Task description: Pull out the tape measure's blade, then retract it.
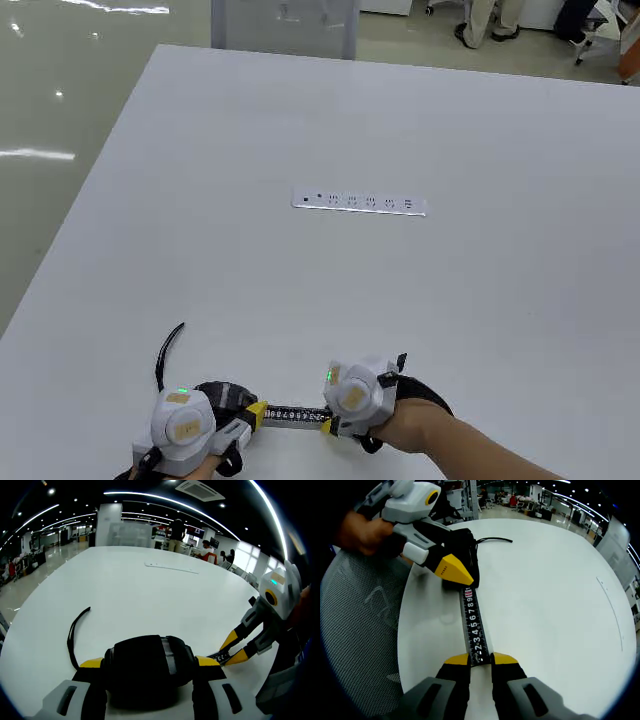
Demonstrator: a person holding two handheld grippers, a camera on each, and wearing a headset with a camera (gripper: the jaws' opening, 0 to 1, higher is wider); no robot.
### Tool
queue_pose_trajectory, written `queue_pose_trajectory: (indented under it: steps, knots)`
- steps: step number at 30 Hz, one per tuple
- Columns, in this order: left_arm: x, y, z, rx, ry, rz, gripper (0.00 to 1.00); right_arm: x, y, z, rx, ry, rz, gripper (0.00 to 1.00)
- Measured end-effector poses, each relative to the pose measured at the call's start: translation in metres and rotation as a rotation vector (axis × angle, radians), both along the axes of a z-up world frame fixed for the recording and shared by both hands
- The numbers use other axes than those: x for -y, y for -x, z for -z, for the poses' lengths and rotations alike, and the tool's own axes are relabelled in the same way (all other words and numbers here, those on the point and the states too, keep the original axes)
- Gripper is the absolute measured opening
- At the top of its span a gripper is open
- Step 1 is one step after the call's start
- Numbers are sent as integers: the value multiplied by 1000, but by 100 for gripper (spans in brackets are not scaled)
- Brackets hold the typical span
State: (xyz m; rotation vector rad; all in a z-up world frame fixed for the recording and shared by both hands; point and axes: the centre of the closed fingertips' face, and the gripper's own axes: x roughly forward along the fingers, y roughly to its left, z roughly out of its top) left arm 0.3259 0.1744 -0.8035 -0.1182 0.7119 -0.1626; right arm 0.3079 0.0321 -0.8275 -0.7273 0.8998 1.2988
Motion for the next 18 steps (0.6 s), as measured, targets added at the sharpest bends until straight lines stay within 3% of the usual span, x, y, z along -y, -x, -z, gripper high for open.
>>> queue_pose_trajectory:
  steps: [11,18]
  knots:
    - [0,1,0,-2,3,-1,66,-9,0,2,0,-10,-1,15]
    - [1,1,0,-3,2,0,66,-12,0,0,-20,-54,26,14]
